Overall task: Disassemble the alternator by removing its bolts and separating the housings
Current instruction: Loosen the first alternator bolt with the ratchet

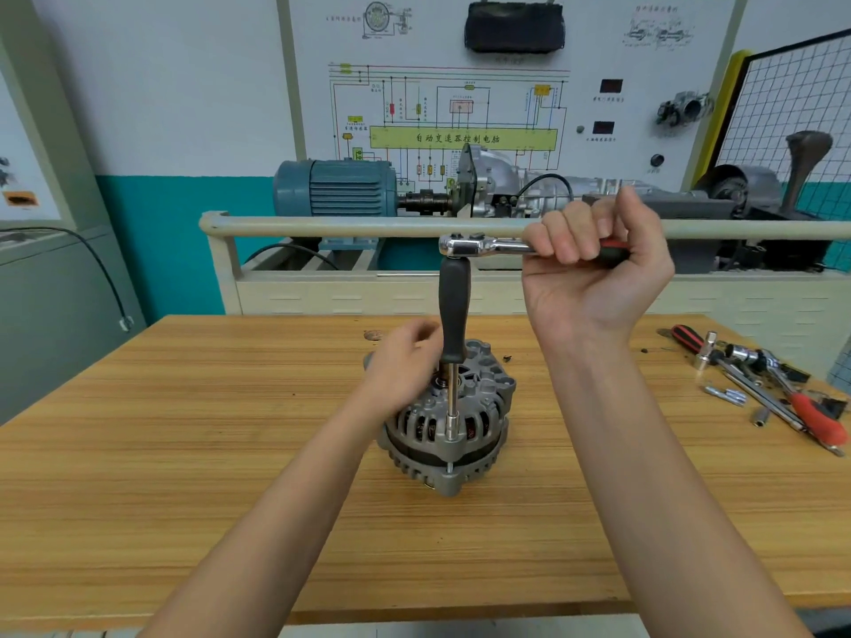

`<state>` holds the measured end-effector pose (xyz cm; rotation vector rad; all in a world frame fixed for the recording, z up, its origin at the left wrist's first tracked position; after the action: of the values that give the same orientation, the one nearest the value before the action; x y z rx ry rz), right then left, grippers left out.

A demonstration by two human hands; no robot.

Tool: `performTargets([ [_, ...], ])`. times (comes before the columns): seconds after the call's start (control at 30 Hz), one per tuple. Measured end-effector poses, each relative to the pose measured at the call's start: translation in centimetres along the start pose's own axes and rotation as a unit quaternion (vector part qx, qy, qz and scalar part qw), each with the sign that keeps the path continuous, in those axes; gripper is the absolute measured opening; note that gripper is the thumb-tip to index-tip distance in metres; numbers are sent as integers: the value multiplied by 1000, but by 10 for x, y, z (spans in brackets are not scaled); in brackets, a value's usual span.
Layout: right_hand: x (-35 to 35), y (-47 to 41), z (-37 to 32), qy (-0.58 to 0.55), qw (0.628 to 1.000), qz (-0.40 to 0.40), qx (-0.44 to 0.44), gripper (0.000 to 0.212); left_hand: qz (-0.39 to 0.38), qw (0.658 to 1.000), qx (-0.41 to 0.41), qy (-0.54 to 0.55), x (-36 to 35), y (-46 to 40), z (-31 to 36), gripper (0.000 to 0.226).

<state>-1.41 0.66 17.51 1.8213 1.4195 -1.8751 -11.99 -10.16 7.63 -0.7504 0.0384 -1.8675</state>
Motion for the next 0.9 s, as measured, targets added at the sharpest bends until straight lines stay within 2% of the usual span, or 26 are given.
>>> performTargets([
  [0.07,3,2,5,14,1000,4,9,37,22,983,-43,-175,-11,4,-8,36],
  [0.13,4,4,13,32,999,-6,4,41,48,972,-68,-220,-14,5,-11,36],
  [0.37,-6,7,28,37,994,-102,-10,46,64,965,-116,-227,-15,3,-12,48],
  [0.6,-7,0,31,29,996,-83,-13,42,69,964,-117,-227,-15,1,-14,47],
  [0.77,-6,-5,43,-47,993,-53,-90,43,24,970,-97,-221,-15,-8,-21,45],
  [0.9,-10,-11,64,-35,990,-64,-120,48,25,983,-80,-164,-14,-9,-23,41],
])
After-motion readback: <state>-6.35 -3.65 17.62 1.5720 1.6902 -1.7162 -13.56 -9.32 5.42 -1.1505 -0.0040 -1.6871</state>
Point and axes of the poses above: each hand's wrist, its own y-axis away from the middle knuckle, its own x-axis out of the back of the hand, z = x × y, the point moved 3 cm from there along -y, towards the middle knuckle, and after that the axes turned 6 degrees about z, right-handed, at the moved point
